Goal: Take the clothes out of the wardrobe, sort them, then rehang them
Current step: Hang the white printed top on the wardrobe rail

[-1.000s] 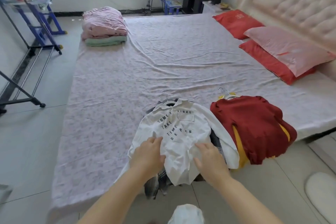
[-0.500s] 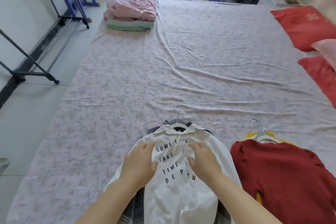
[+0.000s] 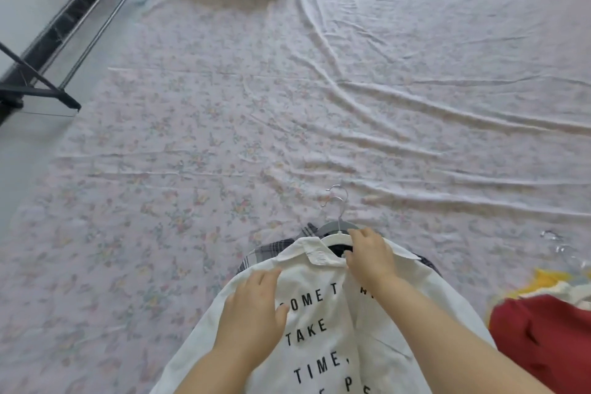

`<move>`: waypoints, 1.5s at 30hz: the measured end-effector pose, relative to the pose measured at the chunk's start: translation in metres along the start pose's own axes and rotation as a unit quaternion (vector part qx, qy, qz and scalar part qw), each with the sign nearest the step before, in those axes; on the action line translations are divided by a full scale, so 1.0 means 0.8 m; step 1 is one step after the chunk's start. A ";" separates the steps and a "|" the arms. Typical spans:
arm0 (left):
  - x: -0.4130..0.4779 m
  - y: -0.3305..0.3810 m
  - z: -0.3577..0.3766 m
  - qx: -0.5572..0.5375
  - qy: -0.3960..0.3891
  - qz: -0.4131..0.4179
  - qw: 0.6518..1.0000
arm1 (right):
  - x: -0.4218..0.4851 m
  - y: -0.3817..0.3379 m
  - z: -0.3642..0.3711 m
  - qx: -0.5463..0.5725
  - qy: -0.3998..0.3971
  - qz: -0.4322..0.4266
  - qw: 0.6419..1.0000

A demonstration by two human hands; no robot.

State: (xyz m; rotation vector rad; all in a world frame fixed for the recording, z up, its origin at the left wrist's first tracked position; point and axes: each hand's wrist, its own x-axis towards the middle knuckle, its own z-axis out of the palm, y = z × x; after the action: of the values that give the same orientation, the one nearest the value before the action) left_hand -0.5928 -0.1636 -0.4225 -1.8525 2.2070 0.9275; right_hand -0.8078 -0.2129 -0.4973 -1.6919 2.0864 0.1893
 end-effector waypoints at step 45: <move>-0.627 -0.098 -0.213 -0.132 0.582 -0.298 0.745 | -0.532 -0.437 -0.242 0.089 0.235 -0.729 0.636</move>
State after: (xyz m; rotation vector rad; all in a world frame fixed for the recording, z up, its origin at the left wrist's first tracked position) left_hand -0.3471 0.1722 -0.0853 -3.6026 1.4831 -0.2033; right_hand -0.4585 0.0108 -0.0867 -2.8214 0.2776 -0.9938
